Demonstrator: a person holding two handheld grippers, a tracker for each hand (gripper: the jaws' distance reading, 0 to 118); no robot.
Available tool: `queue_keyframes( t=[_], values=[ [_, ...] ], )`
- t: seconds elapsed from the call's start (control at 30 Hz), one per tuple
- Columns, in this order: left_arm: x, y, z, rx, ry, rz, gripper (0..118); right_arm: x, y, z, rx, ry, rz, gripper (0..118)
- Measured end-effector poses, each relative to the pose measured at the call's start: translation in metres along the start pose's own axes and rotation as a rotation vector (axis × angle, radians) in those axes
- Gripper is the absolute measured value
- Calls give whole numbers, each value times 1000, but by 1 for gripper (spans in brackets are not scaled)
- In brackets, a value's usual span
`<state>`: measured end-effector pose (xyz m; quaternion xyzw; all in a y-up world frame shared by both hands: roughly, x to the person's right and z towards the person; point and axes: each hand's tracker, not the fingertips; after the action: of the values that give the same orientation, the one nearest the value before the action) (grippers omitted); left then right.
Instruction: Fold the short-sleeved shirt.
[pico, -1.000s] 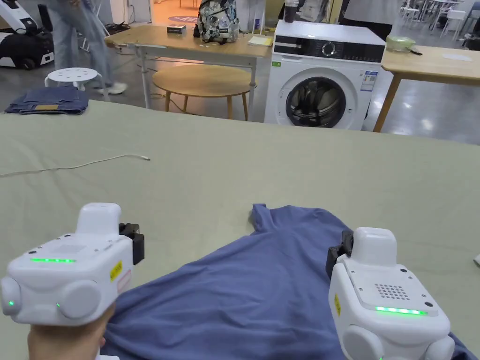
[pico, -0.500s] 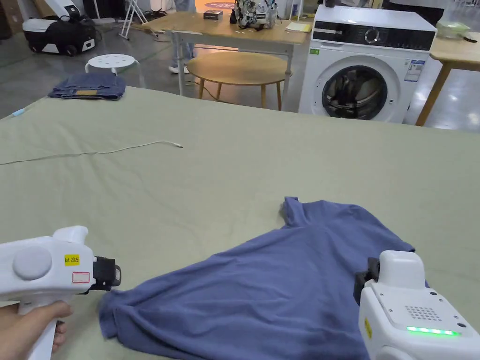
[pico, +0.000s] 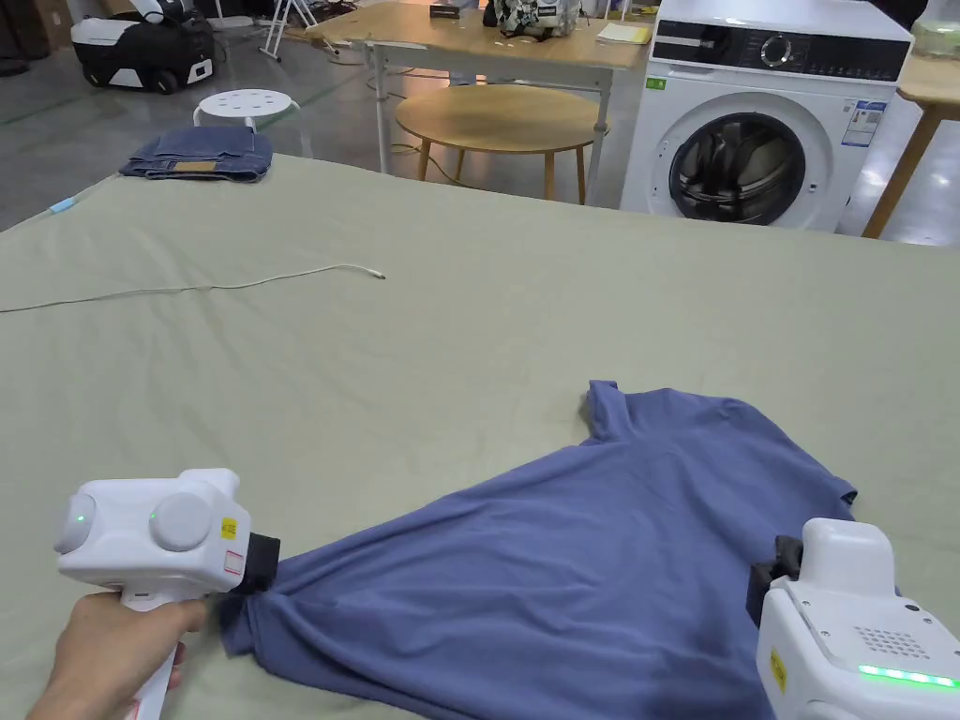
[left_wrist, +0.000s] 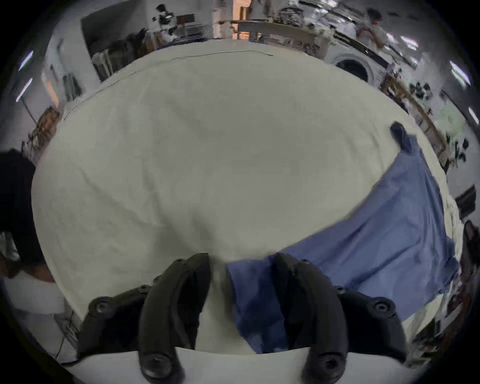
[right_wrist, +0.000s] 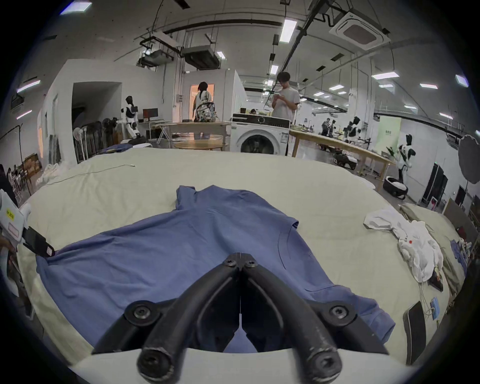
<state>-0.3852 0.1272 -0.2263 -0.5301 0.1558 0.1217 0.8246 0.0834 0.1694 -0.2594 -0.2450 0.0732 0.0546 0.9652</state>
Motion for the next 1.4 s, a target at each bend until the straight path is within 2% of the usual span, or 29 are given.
queue_keyframes(
  t=[0.1,0.13,0.4,0.5,0.67,0.7,0.73,0.77,0.83,0.87,0.9,1.07,1.23,1.4],
  values=[
    [1,2,-3,2,-17,5,7,1,2,-2,-8,2,-16,0],
    [1,1,-4,11,-29,2,2,1,2,-3,-10,3,-18,0],
    [-19,5,26,163,-125,97,0,14,12,-16,-14,13,-14,0],
    [-24,10,41,205,-140,86,0,27,31,-26,-23,23,-35,0],
    [-13,4,58,229,-158,97,0,50,68,-75,-87,45,-19,0],
    [-12,4,56,230,-157,98,0,55,77,-89,-123,53,-18,3],
    [-10,3,53,228,-155,98,0,60,87,-104,-142,61,-31,11],
    [-10,2,52,228,-153,99,0,66,92,-124,-153,64,-29,24],
    [-10,3,45,221,-149,101,0,72,110,-159,-230,86,-3,67],
    [-9,2,44,218,-146,103,0,73,117,-173,-265,91,18,79],
    [-8,1,42,211,-146,105,0,77,125,-191,-306,108,34,82],
    [-9,3,33,201,-137,120,0,79,147,-255,-362,110,91,82],
    [-5,4,30,190,-132,121,0,77,145,-307,-471,141,96,82],
    [-2,7,25,185,-133,133,0,63,138,-326,-492,148,108,82]
  ],
)
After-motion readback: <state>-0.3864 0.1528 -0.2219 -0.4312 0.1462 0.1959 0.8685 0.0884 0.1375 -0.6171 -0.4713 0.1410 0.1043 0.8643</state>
